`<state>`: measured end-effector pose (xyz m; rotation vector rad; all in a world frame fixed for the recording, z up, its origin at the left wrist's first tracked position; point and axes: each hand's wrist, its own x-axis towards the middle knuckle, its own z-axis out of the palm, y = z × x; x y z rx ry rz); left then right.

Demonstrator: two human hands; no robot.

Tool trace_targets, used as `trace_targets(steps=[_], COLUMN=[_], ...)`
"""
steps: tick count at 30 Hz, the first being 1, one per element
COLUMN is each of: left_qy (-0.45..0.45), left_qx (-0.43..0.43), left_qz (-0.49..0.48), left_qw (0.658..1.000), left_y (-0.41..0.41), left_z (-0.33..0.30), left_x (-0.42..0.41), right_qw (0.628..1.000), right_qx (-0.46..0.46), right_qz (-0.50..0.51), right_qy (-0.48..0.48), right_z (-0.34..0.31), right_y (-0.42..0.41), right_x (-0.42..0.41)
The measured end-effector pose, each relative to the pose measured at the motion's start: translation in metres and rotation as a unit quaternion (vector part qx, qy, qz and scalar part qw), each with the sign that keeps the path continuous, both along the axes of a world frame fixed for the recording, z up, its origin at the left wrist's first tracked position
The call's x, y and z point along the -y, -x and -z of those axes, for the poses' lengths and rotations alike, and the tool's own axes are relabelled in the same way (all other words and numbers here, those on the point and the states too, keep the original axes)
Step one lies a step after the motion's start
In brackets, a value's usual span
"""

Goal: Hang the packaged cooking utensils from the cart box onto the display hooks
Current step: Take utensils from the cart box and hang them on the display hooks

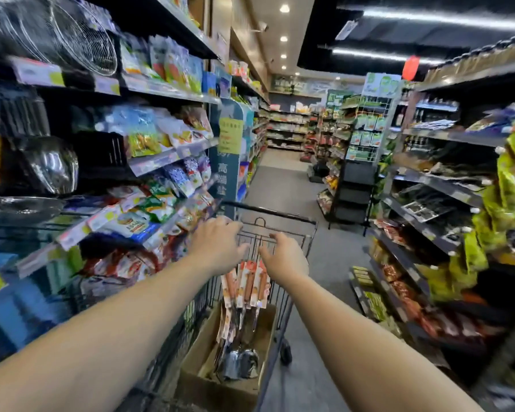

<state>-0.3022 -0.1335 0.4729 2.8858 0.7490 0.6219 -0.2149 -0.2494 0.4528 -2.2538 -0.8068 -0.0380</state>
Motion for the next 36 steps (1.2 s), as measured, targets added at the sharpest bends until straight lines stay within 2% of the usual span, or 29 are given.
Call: trace_targets(steps=[5, 11, 18, 28, 32, 36], left_qy=[0.043, 0.112, 0.188, 0.263, 0.290, 0.313], left_qx=[-0.015, -0.090, -0.134, -0.189, -0.203, -0.200], left_qz=[-0.020, -0.067, -0.097, -0.069, -0.061, -0.056], left_qw=[0.999, 0.987, 0.968, 0.944, 0.933, 0.927], left_y=[-0.075, -0.140, -0.164, -0.189, -0.190, -0.196], left_z=[0.067, 0.162, 0.268, 0.388, 0.423, 0.454], left_x=[-0.042, -0.088, -0.125, -0.168, -0.181, -0.193], right_qw=[0.998, 0.986, 0.960, 0.926, 0.898, 0.889], right_qx=[-0.047, -0.127, -0.247, -0.335, -0.381, -0.376], right_qz=[-0.013, -0.023, -0.016, 0.100, 0.184, 0.248], right_qy=[0.039, 0.104, 0.132, 0.143, 0.122, 0.080], right_z=[0.073, 0.165, 0.279, 0.414, 0.455, 0.487], right_y=[-0.084, -0.174, -0.206, -0.224, -0.225, -0.233], right_x=[-0.043, -0.086, -0.128, -0.173, -0.184, -0.200])
